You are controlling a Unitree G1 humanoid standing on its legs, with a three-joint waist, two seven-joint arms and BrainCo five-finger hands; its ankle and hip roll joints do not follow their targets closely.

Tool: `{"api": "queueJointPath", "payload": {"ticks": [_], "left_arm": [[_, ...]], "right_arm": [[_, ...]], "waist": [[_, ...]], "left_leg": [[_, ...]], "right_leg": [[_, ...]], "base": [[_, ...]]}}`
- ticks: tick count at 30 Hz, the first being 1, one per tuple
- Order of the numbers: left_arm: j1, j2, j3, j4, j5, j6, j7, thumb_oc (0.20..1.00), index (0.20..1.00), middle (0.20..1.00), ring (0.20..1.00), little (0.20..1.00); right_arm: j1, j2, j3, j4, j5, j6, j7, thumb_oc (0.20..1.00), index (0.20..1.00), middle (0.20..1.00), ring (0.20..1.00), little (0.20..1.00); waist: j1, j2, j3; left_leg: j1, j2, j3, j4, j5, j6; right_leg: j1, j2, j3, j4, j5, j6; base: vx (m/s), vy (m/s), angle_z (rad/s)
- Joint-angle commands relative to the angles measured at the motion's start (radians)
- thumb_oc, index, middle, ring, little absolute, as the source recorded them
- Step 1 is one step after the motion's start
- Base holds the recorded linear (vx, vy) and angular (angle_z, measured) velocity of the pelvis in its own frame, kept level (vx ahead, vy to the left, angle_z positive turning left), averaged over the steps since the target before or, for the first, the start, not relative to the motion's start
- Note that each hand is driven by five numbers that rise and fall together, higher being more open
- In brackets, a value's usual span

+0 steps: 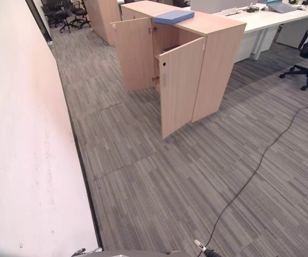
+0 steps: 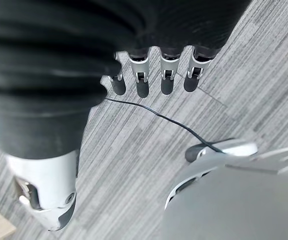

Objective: Put the empty folder in the office cabinet

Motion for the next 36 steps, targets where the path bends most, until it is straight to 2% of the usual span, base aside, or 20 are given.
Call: {"api": "queueJointPath", "payload": {"ticks": [1,4,8,14,17,19,29,36], "left_arm": [[-0.028,-0.008,0.032,0.050,0.003,-0.001,-0.026,1.000,1.000,1.000,1.000,1.000],[-0.029,-0.003,0.021,0.046,0.030,-0.005,-0.024,1.000,1.000,1.000,1.000,1.000],[-0.044,0.010,-0.039,-0.006,0.137,-0.019,0.052,1.000,1.000,1.000,1.000,1.000],[-0.048,0.012,-0.098,-0.030,0.214,-0.029,0.088,1.000,1.000,1.000,1.000,1.000],[-0.040,0.017,-0.112,-0.046,0.257,-0.032,0.102,1.000,1.000,1.000,1.000,1.000],[-0.041,0.020,-0.112,-0.054,0.259,-0.036,0.106,1.000,1.000,1.000,1.000,1.000],[-0.053,0.024,-0.086,0.030,0.203,-0.002,-0.010,1.000,1.000,1.000,1.000,1.000],[-0.063,0.026,-0.082,0.047,0.198,0.007,-0.042,1.000,1.000,1.000,1.000,1.000]], "right_arm": [[-0.038,0.015,0.004,0.060,0.005,-0.014,0.011,1.000,1.000,1.000,1.000,1.000],[-0.037,0.013,0.014,0.055,-0.007,-0.012,0.016,1.000,1.000,1.000,1.000,1.000],[-0.040,0.011,0.036,0.034,-0.029,-0.027,-0.001,1.000,1.000,1.000,1.000,1.000],[-0.047,0.008,0.055,0.031,-0.059,-0.036,-0.020,1.000,1.000,1.000,1.000,1.000],[-0.042,-0.011,0.143,-0.033,-0.247,-0.047,-0.071,1.000,1.000,1.000,1.000,1.000],[-0.041,-0.016,0.160,-0.038,-0.293,-0.048,-0.088,1.000,1.000,1.000,1.000,1.000],[-0.073,-0.052,0.219,-0.034,-0.370,-0.011,-0.014,1.000,1.000,1.000,1.000,1.000],[-0.095,-0.069,0.248,-0.024,-0.413,0.005,0.019,1.000,1.000,1.000,1.000,1.000]], "waist": [[-0.016,-0.036,0.004],[-0.017,-0.033,0.006],[-0.016,-0.036,0.012],[-0.014,-0.040,0.021],[-0.014,-0.040,0.031],[-0.014,-0.040,0.034],[-0.029,-0.025,0.059],[-0.029,-0.020,0.056]], "left_leg": [[0.011,-0.026,0.041,-0.056,-0.047,-0.025],[0.011,-0.027,0.041,-0.056,-0.050,-0.025],[0.010,-0.026,0.038,-0.056,-0.051,-0.026],[0.013,-0.023,0.039,-0.056,-0.052,-0.028],[0.019,-0.020,0.040,-0.056,-0.054,-0.028],[0.018,-0.020,0.040,-0.056,-0.053,-0.028],[-0.031,-0.023,0.042,-0.056,-0.041,-0.023],[-0.052,-0.024,0.042,-0.056,-0.038,-0.022]], "right_leg": [[0.117,-0.040,-0.049,-0.290,0.212,0.137],[0.116,-0.041,-0.050,-0.290,0.210,0.137],[0.116,-0.042,-0.052,-0.290,0.207,0.139],[0.120,-0.043,-0.056,-0.290,0.206,0.140],[0.122,-0.042,-0.053,-0.290,0.207,0.140],[0.122,-0.042,-0.054,-0.290,0.207,0.140],[0.070,-0.041,-0.043,-0.290,0.217,0.137],[0.051,-0.040,-0.044,-0.290,0.217,0.132]], "base": [[0.00,0.000,0.00],[0.00,0.004,-0.02],[0.00,0.000,0.00],[0.00,0.000,0.00],[0.00,0.000,0.00],[0.00,-0.002,-0.02],[0.00,0.006,-0.03],[0.05,0.003,-0.06]]}}
